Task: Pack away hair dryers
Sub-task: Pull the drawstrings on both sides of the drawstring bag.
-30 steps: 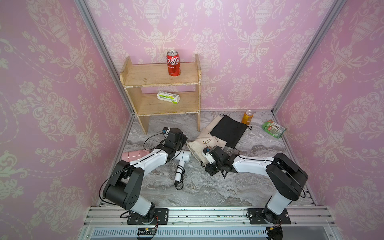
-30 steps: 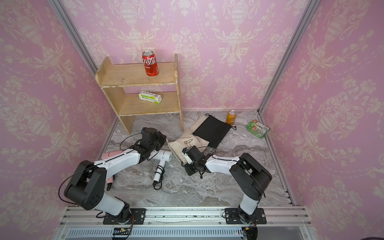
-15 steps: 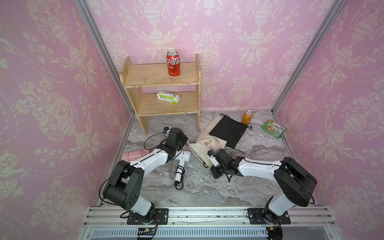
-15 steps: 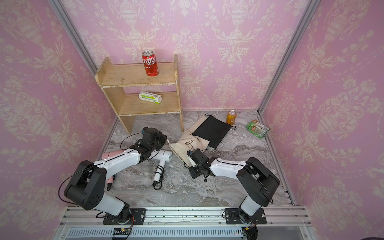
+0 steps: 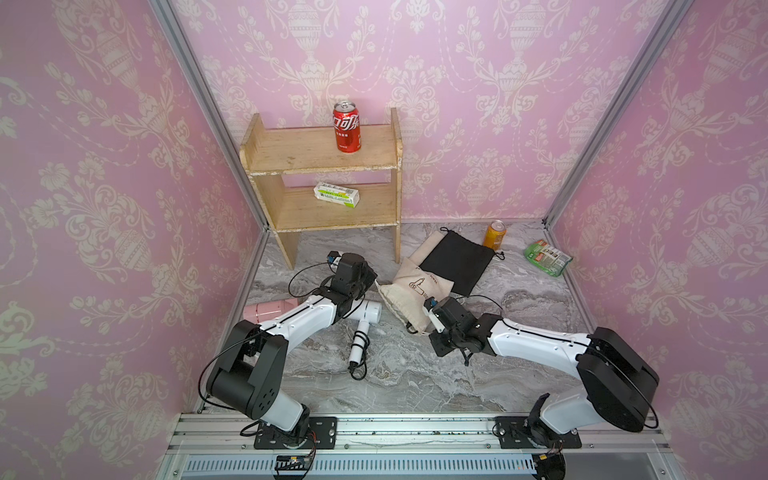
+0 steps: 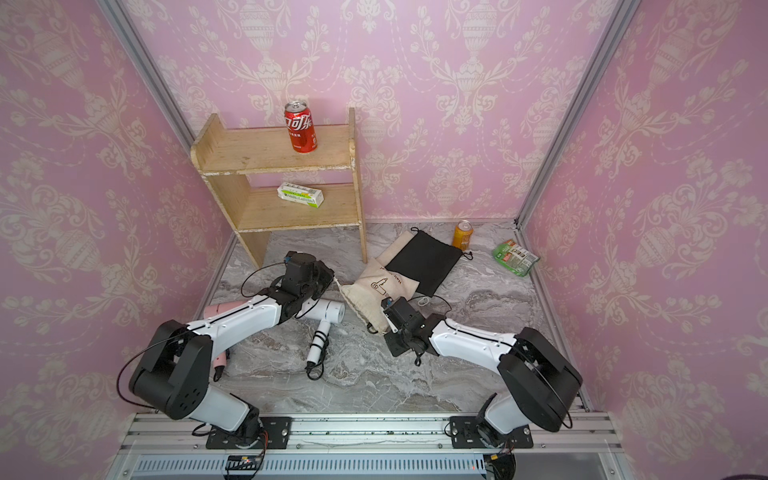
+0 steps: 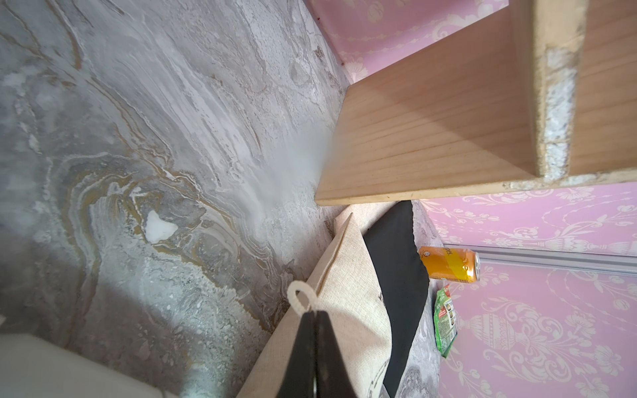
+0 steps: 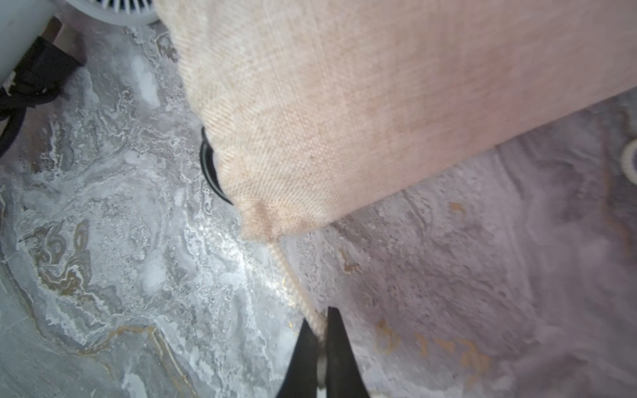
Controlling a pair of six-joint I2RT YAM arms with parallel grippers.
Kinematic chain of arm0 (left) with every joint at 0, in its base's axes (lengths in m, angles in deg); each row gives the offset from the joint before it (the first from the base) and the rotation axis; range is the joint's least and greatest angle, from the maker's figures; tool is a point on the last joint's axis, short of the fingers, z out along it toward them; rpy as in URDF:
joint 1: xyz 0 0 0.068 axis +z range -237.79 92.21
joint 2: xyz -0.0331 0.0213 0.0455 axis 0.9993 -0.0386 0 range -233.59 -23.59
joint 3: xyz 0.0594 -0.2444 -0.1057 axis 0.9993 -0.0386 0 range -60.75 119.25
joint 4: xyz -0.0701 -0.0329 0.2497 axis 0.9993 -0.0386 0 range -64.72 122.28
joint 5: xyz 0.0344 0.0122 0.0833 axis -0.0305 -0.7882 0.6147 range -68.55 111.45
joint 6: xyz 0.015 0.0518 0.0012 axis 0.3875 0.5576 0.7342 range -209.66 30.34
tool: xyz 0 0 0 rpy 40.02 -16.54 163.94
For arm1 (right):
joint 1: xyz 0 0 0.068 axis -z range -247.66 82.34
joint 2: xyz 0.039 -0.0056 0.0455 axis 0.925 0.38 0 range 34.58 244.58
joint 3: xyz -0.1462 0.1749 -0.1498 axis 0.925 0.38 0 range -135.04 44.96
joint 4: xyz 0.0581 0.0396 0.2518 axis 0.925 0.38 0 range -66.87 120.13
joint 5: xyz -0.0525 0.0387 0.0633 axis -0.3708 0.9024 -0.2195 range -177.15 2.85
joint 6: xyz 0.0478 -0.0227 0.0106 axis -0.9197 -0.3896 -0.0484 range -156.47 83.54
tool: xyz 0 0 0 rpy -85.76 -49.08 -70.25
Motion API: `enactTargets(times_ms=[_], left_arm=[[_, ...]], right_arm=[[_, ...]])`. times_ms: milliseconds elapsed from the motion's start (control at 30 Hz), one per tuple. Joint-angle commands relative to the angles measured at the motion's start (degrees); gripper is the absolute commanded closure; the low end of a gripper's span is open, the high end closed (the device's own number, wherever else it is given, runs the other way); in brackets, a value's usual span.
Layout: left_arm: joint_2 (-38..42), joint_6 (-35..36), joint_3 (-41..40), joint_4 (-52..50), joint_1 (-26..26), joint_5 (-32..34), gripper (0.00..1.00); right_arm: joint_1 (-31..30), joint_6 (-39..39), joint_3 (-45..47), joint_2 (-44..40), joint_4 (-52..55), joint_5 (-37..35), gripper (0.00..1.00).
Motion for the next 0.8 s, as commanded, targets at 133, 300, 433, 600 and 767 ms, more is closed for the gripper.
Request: enactTargets(times_ms=[133,300,433,600,767], left_arm=[[3.8,9.6,6.6,-4.1,0.0,2.2,1.00],[6.2,15.5,9.9,-7.8,0.0,2.7,1.00],[8.7,19.5,12.2,-10.6,0.0,3.8,1.00],[11.3,23.9,15.3,-13.0,0.0,5.3,1.00],[13.5,30.0,18.6,-16.4,0.2,8.6,1.00]], right_arm=[[6.3,-5.4,-8.4,-9.7,12.0,-15.9,1.00],[13.9,-5.9,-12.4,-14.5,14.7,-18.4,1.00],[19.0,-5.2,-16.9,-15.4,16.2,-19.0,1.00],[24.1,-4.0,-22.0,-14.3,16.2,-18.2,1.00],[28.4,-3.8,-27.0,-12.5,16.3,-17.0,1.00]])
